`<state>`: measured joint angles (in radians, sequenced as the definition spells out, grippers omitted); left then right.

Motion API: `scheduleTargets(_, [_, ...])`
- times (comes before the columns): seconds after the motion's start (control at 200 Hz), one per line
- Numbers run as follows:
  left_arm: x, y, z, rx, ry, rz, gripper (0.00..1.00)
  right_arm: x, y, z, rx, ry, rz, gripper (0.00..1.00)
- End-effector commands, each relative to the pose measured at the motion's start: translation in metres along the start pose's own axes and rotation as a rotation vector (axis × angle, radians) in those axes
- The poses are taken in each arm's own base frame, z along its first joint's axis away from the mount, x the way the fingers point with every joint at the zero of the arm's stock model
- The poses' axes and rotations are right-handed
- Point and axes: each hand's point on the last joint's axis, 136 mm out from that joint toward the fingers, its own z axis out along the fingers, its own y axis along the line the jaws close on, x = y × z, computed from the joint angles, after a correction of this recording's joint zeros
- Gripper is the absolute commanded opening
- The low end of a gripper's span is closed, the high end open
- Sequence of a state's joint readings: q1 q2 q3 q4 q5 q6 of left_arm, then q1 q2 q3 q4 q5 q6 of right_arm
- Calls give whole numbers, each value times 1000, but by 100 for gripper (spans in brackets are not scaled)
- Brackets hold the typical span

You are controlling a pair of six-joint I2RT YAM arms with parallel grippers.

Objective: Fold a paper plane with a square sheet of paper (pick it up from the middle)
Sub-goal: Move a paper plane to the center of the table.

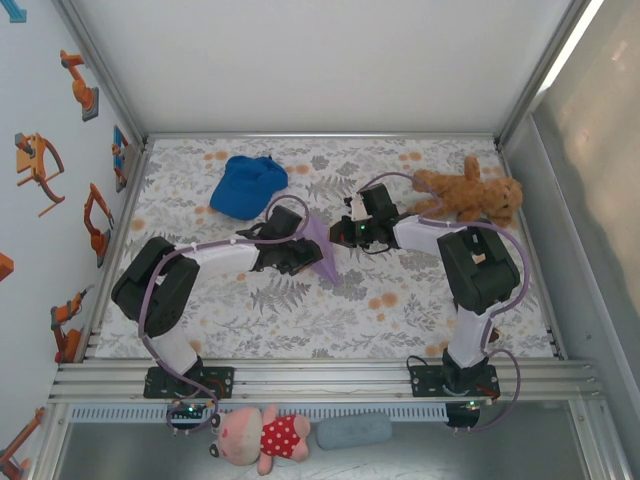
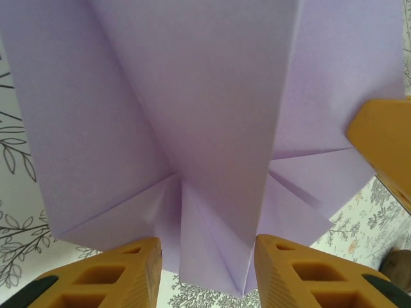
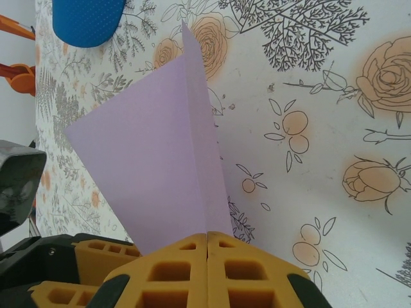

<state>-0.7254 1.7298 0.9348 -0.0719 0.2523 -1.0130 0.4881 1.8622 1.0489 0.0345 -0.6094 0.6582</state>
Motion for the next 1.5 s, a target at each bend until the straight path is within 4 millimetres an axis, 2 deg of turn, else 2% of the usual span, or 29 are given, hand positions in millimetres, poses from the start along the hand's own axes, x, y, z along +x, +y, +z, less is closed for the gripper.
scheduleTargets(0.0, [-7, -19, 2, 56, -12, 2, 43, -8, 9, -7, -21, -34, -13, 0])
scheduleTargets(0.26, [-6, -35, 6, 132, 10, 15, 43, -8, 9, -7, -23, -31, -9, 0])
scheduleTargets(0.381, [-2, -41, 6, 158, 20, 31, 46, -9, 12, -8, -34, -35, -7, 0])
scheduleTargets(0.851, [2, -35, 18, 113, 58, 27, 51, -8, 14, -8, -47, -32, 1, 0])
scheduleTargets(1.207, [-2, -17, 14, 22, 25, 9, 38, -8, 13, -8, -41, -35, 0, 0])
scheduleTargets(1.492, [-3, -25, 20, 43, 41, 10, 35, -8, 14, -7, -48, -32, 5, 0])
